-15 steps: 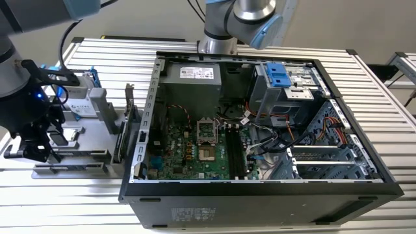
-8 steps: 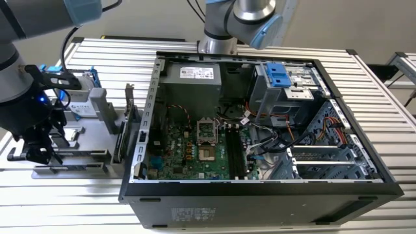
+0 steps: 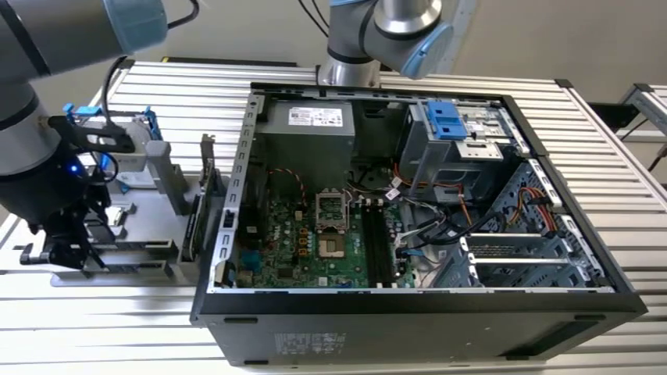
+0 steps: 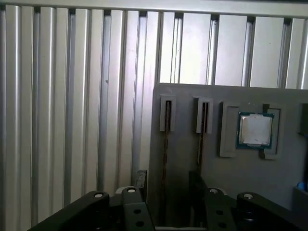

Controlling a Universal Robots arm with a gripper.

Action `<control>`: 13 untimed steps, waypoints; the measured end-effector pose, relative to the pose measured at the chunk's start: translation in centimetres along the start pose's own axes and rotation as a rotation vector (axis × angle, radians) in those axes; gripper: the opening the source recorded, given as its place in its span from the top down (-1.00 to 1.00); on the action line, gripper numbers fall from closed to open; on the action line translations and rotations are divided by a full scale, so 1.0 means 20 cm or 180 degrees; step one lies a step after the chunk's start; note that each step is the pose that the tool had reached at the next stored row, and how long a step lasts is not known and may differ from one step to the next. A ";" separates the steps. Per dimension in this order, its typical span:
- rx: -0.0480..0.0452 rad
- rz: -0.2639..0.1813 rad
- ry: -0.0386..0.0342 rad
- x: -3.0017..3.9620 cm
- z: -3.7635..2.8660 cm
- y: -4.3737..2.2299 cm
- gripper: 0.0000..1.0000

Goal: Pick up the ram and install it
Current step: 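Pick up the ram and move it above insertion slot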

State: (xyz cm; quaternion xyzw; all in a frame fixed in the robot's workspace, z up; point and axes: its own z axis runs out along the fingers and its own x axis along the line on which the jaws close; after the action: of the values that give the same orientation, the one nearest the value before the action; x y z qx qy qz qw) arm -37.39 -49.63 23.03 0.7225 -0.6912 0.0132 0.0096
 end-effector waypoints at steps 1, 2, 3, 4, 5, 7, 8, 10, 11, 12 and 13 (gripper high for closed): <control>0.0000 0.0000 0.0000 0.000 0.008 -0.001 -1.00; 0.0000 0.0000 0.0000 0.001 0.017 -0.001 -1.00; 0.0000 -0.0001 0.0000 0.001 0.025 -0.001 -1.00; 0.0000 -0.0005 0.0000 0.001 0.033 -0.001 -1.00; 0.0000 -0.0011 0.0000 0.001 0.039 -0.001 -1.00; 0.0001 -0.0026 0.0000 0.001 0.053 -0.001 -1.00; 0.0001 -0.0032 0.0000 0.001 0.059 -0.001 -1.00; 0.0002 -0.0046 0.0000 0.002 0.070 -0.001 -1.00; 0.0002 -0.0051 0.0000 0.002 0.075 -0.001 -1.00; 0.0002 -0.0055 0.0000 0.002 0.081 -0.001 -1.00; 0.0002 -0.0057 0.0000 0.003 0.086 -0.001 -1.00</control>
State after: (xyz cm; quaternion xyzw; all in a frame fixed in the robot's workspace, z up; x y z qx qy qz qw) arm -37.37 -49.74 21.32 0.7286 -0.6847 0.0133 0.0094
